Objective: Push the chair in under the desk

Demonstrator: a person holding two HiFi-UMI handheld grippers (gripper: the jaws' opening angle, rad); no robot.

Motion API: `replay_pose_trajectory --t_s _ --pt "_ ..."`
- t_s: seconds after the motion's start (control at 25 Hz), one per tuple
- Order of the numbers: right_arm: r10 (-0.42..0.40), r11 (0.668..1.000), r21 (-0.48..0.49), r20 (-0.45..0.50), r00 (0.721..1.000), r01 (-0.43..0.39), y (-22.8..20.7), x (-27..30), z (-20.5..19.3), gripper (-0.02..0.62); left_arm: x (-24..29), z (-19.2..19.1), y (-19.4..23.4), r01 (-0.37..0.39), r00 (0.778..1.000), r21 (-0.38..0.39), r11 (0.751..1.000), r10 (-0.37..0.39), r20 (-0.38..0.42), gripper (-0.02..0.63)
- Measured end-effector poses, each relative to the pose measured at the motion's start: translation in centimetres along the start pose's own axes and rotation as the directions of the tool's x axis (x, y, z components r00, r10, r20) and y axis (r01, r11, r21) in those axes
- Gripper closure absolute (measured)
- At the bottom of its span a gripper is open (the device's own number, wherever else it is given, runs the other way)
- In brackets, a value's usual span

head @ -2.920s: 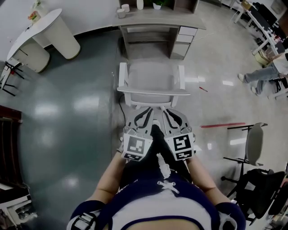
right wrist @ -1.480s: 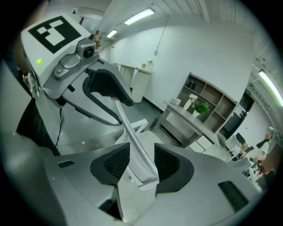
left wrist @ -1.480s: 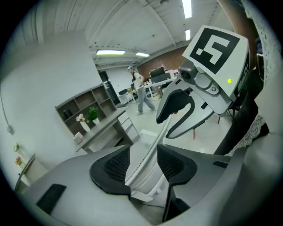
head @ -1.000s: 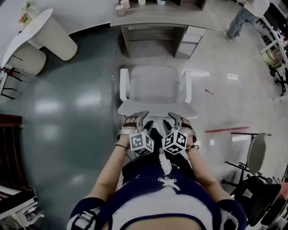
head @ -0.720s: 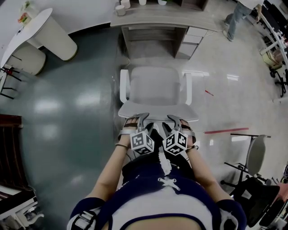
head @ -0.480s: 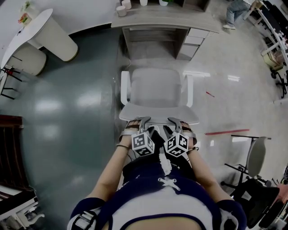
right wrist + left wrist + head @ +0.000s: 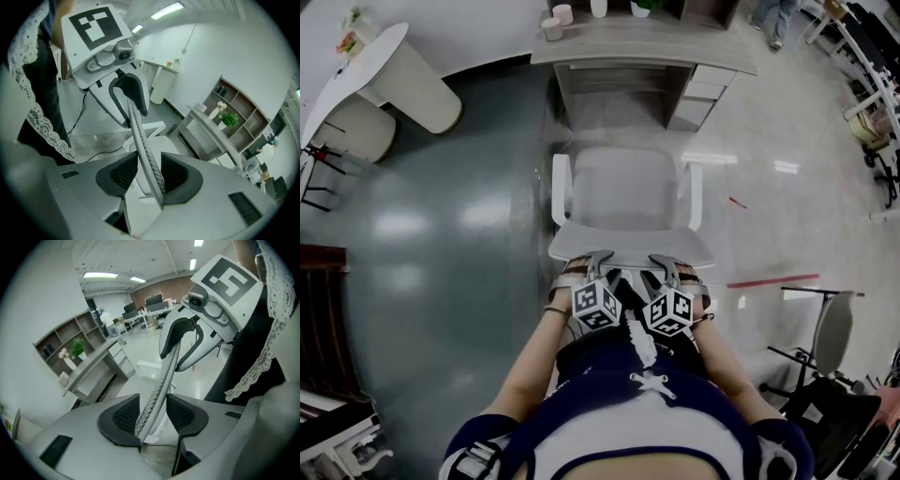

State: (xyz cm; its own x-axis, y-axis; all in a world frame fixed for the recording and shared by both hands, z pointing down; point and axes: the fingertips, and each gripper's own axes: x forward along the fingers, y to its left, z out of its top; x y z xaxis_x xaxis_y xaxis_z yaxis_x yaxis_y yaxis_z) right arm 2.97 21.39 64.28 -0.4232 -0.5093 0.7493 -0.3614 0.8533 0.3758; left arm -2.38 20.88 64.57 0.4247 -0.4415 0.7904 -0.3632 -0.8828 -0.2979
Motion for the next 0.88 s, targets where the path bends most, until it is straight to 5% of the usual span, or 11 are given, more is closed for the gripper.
replay_pose_trajectory --t_s 0.88 --pt "-0.029 0.999 -0.042 0.031 0.999 0.031 -4.8 2.6 0.5 0.451 2.8 1.1 5.1 0.010 1.000 -0.052 0.999 -0.011 -0.024 0.410"
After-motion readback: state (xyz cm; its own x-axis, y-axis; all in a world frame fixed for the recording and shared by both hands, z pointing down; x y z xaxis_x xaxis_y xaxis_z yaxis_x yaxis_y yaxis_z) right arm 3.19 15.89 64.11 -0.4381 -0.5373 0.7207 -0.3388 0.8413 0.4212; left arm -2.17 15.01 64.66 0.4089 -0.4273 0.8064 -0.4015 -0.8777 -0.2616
